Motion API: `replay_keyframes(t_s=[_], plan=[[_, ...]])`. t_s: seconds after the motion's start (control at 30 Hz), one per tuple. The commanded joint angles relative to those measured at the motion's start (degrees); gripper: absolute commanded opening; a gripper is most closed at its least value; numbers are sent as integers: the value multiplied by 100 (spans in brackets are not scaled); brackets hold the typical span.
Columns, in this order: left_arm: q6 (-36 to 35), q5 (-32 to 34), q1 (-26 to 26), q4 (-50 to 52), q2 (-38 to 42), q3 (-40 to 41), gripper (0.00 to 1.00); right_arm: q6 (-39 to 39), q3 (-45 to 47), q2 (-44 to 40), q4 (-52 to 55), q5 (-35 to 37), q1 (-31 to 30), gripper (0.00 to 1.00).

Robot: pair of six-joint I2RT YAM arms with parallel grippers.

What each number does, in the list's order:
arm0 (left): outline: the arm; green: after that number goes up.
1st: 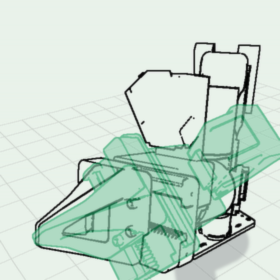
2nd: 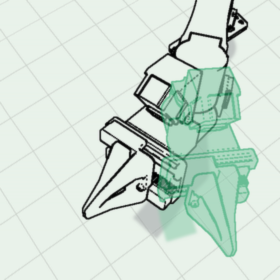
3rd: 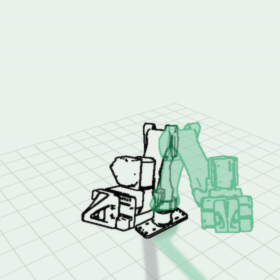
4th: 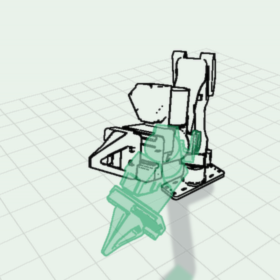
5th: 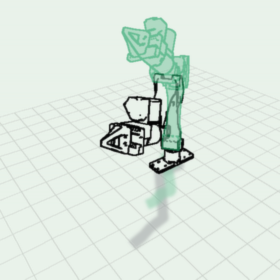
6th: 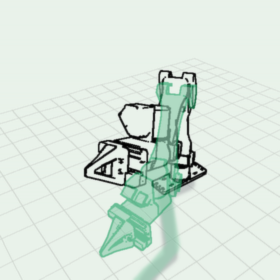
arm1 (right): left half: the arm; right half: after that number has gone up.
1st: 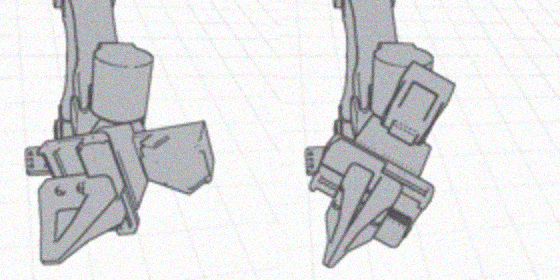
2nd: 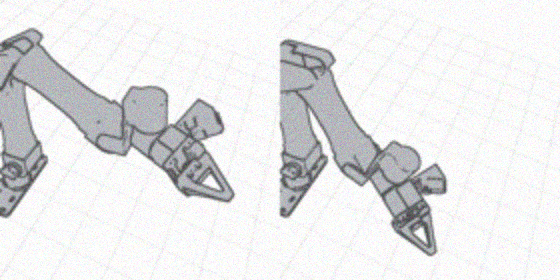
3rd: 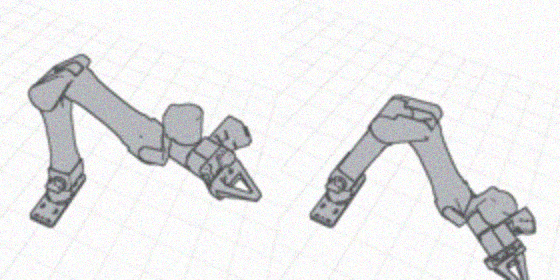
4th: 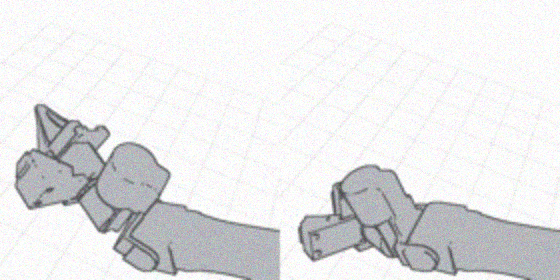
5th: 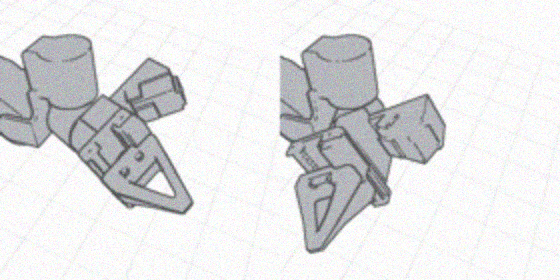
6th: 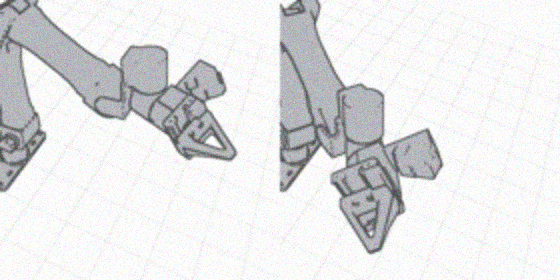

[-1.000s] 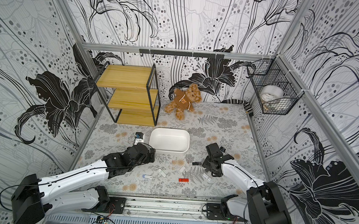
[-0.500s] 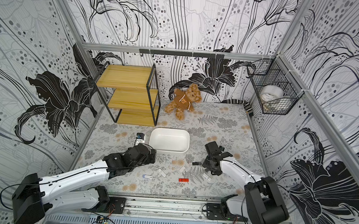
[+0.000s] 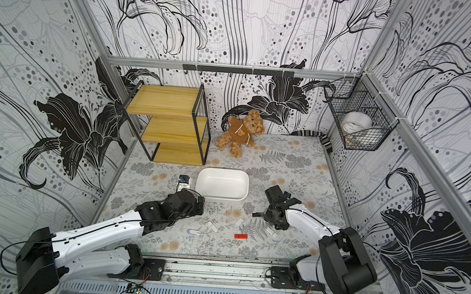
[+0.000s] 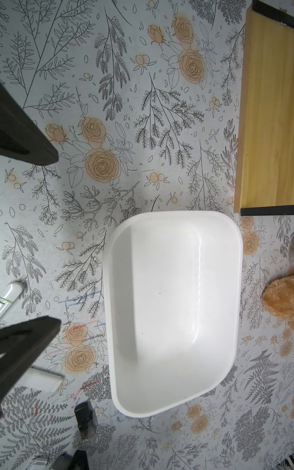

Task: Put the usb flash drive into the storage box
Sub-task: Pick up the USB flash from the center of the board.

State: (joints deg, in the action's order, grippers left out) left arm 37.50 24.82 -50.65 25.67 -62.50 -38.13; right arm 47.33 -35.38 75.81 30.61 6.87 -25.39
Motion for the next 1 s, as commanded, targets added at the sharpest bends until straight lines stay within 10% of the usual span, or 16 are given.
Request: replay_keyframes(t_s=[0.0,0.97], plan=[[27,15,-32,17,90,79,98,53,75,229,9,-154,-31,48],[245,-67,-161,381,140,204,100,-452,-510,-110,416,-169,-36,0]])
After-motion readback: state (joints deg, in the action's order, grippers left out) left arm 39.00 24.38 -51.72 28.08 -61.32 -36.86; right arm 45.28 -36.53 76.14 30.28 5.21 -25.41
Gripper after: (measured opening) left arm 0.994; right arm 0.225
